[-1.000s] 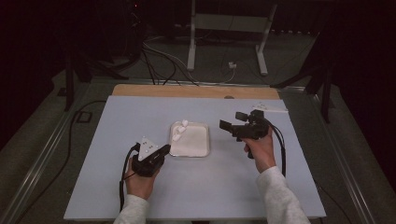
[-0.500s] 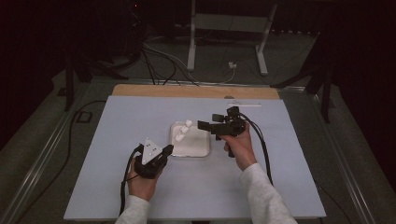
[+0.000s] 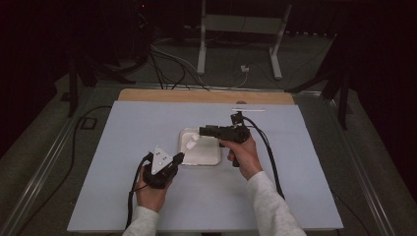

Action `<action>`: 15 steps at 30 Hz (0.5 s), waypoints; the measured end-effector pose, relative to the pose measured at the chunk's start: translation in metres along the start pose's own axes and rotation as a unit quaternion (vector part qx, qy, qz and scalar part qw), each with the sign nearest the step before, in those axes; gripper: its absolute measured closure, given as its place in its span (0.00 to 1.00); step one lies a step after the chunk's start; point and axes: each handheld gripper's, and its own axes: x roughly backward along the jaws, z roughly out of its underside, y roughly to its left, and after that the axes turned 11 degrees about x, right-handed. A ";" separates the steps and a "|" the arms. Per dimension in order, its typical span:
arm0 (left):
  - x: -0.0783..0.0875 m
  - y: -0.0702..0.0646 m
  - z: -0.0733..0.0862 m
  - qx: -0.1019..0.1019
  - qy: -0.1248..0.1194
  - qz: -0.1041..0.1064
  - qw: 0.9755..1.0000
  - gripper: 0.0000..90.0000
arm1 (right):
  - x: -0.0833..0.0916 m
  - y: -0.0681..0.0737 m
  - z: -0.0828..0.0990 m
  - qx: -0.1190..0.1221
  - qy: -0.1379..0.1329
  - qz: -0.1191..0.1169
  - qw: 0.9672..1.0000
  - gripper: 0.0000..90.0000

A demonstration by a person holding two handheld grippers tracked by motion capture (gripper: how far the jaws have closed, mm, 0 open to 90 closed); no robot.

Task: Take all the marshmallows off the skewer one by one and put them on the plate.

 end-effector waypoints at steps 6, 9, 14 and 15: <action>0.000 -0.003 0.000 -0.002 -0.005 0.006 1.000 1.00 | -0.009 0.000 0.002 -0.017 0.008 0.000 1.000 0.69; 0.000 -0.004 0.000 -0.004 -0.006 0.006 1.000 1.00 | -0.012 -0.002 0.004 -0.030 0.011 -0.007 0.999 0.72; -0.002 -0.004 0.001 -0.007 -0.004 0.004 1.000 1.00 | -0.011 -0.003 0.002 -0.040 0.015 -0.009 0.999 0.81; -0.002 -0.003 0.002 -0.009 -0.004 0.004 1.000 1.00 | -0.010 -0.003 0.002 -0.038 0.017 -0.007 0.999 0.81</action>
